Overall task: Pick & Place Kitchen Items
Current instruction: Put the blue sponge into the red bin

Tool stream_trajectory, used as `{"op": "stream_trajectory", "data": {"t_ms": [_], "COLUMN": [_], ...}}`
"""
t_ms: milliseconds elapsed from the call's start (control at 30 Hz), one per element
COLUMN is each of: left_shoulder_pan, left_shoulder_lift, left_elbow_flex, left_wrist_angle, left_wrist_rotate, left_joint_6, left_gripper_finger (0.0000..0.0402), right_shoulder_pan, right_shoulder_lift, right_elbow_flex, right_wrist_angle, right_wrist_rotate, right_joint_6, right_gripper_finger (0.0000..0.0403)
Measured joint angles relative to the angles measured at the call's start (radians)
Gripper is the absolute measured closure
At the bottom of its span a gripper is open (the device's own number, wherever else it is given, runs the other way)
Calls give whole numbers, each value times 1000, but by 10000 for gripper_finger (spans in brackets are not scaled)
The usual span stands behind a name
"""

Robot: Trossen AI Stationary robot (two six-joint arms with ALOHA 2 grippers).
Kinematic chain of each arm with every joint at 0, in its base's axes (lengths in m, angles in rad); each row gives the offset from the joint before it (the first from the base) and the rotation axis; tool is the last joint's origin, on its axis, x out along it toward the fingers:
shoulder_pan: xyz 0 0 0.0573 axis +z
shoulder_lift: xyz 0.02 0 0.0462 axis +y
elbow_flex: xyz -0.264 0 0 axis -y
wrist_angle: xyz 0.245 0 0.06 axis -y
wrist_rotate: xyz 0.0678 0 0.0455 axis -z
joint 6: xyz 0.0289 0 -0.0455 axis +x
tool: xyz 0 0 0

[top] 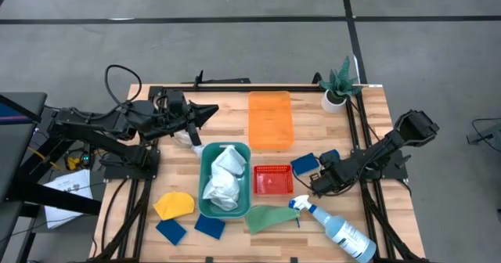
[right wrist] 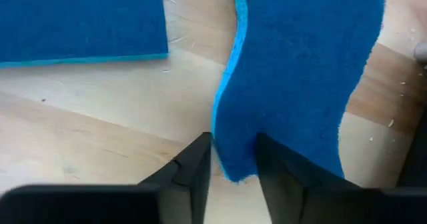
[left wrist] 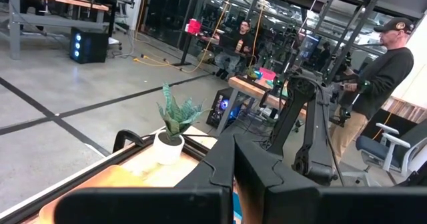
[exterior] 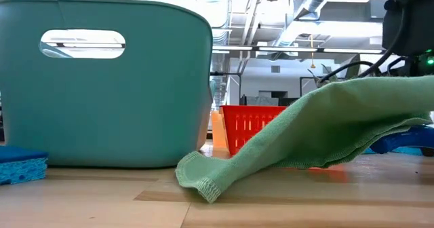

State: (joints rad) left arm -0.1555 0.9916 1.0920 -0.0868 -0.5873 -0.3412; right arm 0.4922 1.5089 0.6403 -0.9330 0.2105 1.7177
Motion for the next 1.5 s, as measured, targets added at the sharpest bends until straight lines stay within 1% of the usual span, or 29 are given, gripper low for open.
{"op": "stream_trajectory", "data": {"t_ms": [200,233,333,433,567,733,800,900,967,1067,1167,1300,1500], "left_shoulder_pan": [0,-1,-1,-1,-1,0,0,0,0,0,0,1,21], "left_shoulder_lift": [0,0,0,0,0,0,0,2,15,49,103,174,261], "left_elbow_flex": [0,0,0,0,0,0,0,0,1,1,1,1,0], "left_wrist_angle": [0,0,0,0,-1,-32,-69,-121,-143,-159,-158,-158,-155], "left_wrist_rotate": [0,0,0,0,0,0,0,1,20,90,162,210,316], "left_joint_6": [0,0,0,0,0,-8,-53,-180,-277,-374,-442,-589,-777], "left_gripper_finger": [401,401,401,401,401,401,401,401,401,394,376,338,271], "right_shoulder_pan": [11,16,21,48,105,181,206,238,255,274,248,183,110], "right_shoulder_lift": [-1,0,3,3,3,2,2,2,2,2,13,77,242], "right_elbow_flex": [7,12,42,106,230,412,476,563,615,686,743,829,1023], "right_wrist_angle": [-3,-7,-32,-81,-177,-344,-423,-530,-570,-569,-558,-548,-544], "right_wrist_rotate": [1,2,-13,-13,22,103,137,191,243,346,393,413,480], "right_joint_6": [-4,-12,-15,-16,-16,-17,-26,-47,-105,-253,-385,-582,-802], "right_gripper_finger": [387,393,392,399,400,401,401,402,402,402,402,403,403]}}
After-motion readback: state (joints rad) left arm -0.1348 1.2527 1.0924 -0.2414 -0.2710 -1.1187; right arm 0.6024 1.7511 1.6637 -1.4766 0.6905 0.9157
